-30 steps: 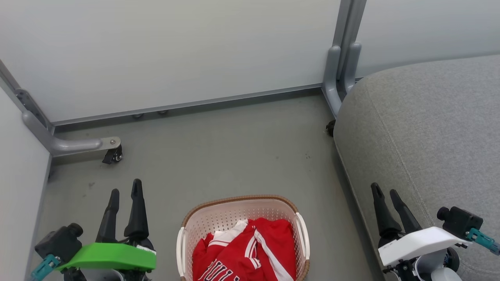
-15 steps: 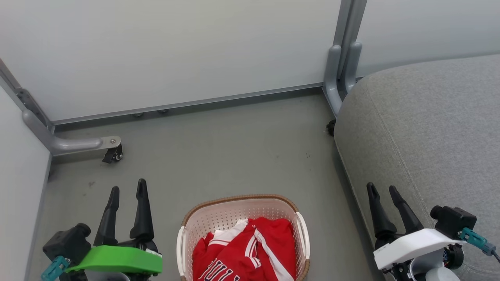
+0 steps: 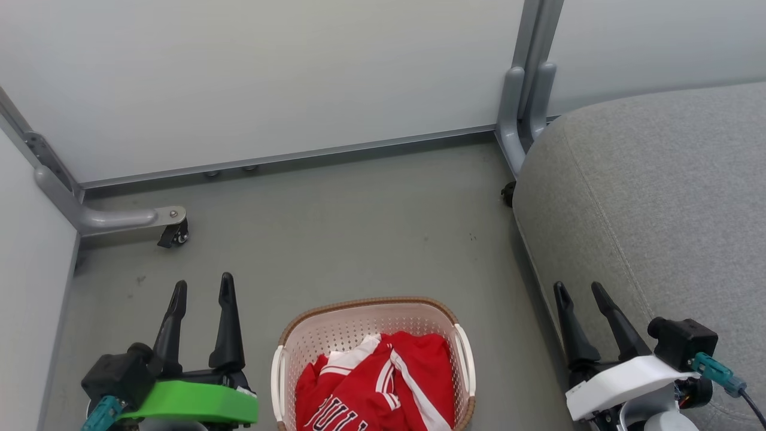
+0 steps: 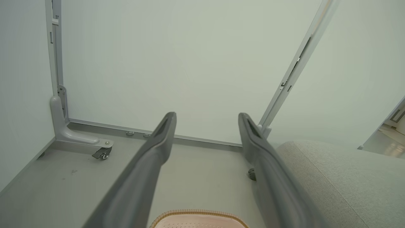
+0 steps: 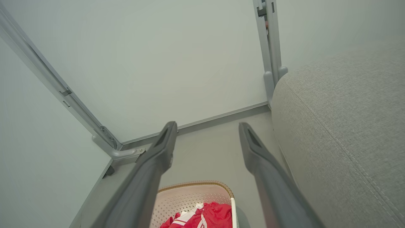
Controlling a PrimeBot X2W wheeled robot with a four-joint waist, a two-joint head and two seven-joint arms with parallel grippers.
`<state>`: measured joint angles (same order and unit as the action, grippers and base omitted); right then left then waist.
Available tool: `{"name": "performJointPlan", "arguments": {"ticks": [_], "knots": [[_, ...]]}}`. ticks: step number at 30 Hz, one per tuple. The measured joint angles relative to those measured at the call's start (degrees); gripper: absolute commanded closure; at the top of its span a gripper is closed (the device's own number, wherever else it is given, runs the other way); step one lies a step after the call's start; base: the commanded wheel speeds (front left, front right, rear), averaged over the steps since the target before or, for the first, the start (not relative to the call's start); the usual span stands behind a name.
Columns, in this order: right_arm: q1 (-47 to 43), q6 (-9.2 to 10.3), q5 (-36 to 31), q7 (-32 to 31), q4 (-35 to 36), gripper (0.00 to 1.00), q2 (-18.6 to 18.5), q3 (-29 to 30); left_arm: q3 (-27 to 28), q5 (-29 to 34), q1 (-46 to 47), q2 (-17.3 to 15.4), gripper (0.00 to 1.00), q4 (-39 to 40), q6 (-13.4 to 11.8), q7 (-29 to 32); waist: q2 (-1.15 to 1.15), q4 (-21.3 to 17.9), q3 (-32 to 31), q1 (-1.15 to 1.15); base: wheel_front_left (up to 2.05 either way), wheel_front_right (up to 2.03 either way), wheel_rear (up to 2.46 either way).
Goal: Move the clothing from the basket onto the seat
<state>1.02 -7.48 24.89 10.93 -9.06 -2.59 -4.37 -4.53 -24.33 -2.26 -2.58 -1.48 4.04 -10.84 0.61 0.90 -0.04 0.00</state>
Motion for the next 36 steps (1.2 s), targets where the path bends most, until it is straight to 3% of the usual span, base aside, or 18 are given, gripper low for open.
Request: {"name": "performJointPlan", "arguments": {"ticks": [36], "knots": [[-0.3,-0.01,-14.0,4.0,1.6,0.00,-0.1,-2.0,-1.7,15.9,-2.2,-0.1,0.00,2.1,-1.6,-4.1,0.00,0.7,-0.2,0.00,0.00,0.00,0.00]]}}
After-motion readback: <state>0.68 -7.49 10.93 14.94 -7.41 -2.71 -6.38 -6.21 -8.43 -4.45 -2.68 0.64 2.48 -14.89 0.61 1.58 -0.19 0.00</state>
